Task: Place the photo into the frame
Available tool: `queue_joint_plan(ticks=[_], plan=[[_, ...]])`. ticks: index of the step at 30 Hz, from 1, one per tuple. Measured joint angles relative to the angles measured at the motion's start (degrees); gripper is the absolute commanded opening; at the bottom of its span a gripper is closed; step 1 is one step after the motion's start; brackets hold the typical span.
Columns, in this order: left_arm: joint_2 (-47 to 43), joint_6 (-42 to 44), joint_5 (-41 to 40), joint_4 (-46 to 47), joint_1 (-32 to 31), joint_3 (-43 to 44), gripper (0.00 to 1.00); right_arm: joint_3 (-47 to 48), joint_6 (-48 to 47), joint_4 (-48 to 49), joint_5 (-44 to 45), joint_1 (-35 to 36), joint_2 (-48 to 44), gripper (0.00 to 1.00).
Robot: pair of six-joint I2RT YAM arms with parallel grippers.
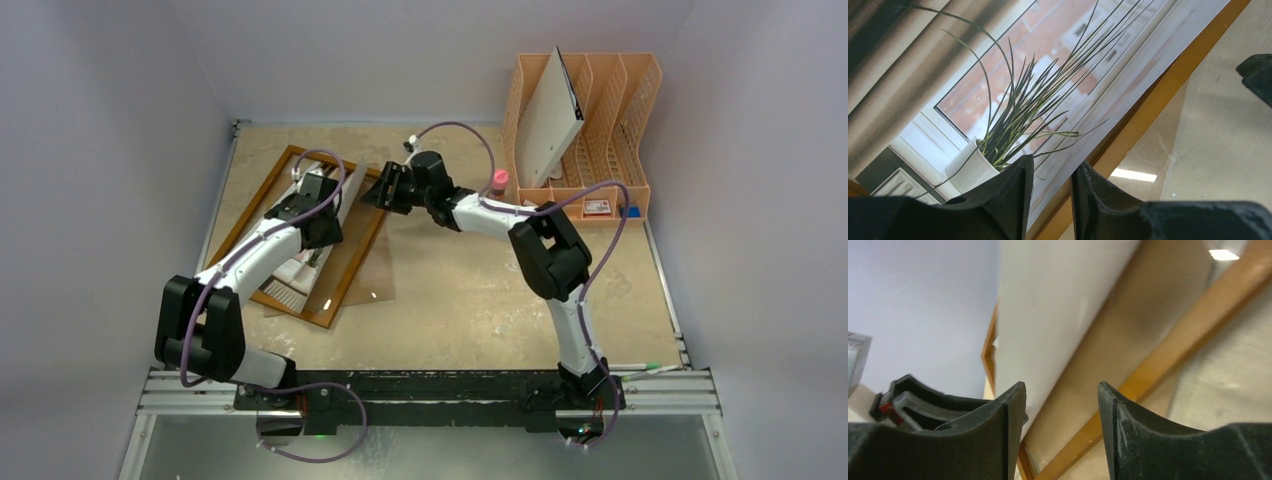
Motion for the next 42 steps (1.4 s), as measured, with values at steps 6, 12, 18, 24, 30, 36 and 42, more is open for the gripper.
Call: queue_joint_plan(ticks=[6, 12, 18, 24, 30, 36, 42], plan=[[-0.02, -0.02, 0.11, -0.63, 0.0, 0.48, 0.33, -0.07, -3.28, -9.42, 11.58, 0.57, -2.12, 0.64], [-1.07, -0.02, 0.26, -0.68, 0.0, 0.61, 0.3, 4.02, -5.11, -20.15, 21.33, 2.14, -0.15, 0.65], [-2.19, 0.0, 0.81, -0.7, 0.0, 0.61, 0.11, 15.21, -5.7, -28.3, 26.69, 5.55, 6.14, 0.65], [-2.78, 0.13, 1.99, -1.09, 0.0, 0.7, 0.0, 19.28, -5.68, -33.44, 30.16, 8.46, 9.51, 0.68], [-3.08, 1.79, 3.58, -4.02, 0.0, 3.93, 0.0, 21.66, -6.6, -36.5, 36.04, 10.64, 10.21, 0.68], [-4.92, 4.61, 4.07, -8.57, 0.0, 10.51, 0.0, 28.5, -7.58, -41.09, 42.07, 12.17, 14.1, 0.66], [-7.93, 6.64, 0.44, -12.44, 0.0, 16.44, 0.0, 31.76, -8.48, -44.5, 46.38, 12.9, 16.44, 0.6]])
